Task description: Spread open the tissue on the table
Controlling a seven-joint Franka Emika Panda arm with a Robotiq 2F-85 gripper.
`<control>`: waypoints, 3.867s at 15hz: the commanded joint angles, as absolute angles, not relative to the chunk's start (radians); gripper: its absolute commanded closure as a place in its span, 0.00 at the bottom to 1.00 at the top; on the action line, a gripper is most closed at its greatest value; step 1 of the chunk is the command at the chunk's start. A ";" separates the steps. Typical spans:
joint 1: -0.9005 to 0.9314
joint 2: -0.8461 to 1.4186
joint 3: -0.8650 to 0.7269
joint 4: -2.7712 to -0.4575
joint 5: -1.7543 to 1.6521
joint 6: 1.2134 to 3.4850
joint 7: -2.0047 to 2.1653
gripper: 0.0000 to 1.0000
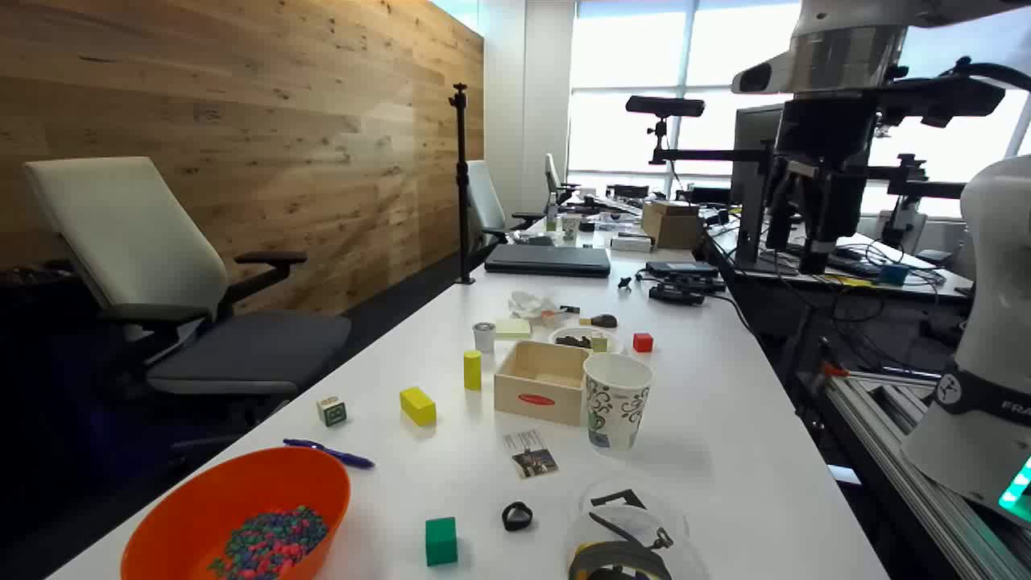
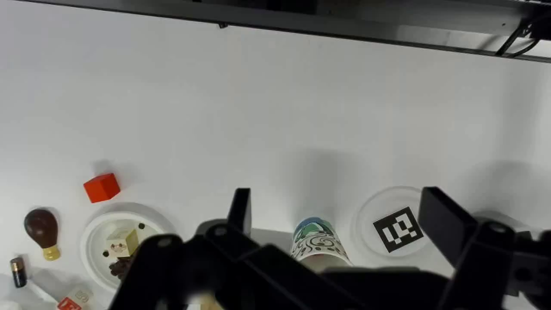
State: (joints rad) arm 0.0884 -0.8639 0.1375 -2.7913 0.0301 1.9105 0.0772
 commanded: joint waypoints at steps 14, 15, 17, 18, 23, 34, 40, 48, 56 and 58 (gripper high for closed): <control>-0.003 -0.644 0.030 -2.665 0.027 1.949 0.066 0.00; -0.021 -0.602 0.008 -2.640 0.032 1.966 0.069 0.00; -0.045 -0.512 -0.042 -2.576 0.050 1.981 0.058 0.00; -0.054 -0.471 -0.062 -2.545 0.059 1.989 0.058 0.00; -0.077 -0.282 -0.153 -2.369 0.136 2.046 0.043 0.00; -0.159 0.004 -0.175 -2.129 0.133 2.293 0.317 0.00; -0.181 0.130 -0.213 -2.006 0.104 2.291 0.529 0.00; -0.196 0.280 -0.270 -1.820 0.095 2.187 0.541 0.00; -0.225 0.412 -0.302 -1.672 0.135 2.204 0.588 0.00; -0.223 0.384 -0.297 -1.712 0.120 2.199 0.560 0.00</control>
State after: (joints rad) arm -0.2174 0.3828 -0.3025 -1.7171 0.1214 2.2034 0.5602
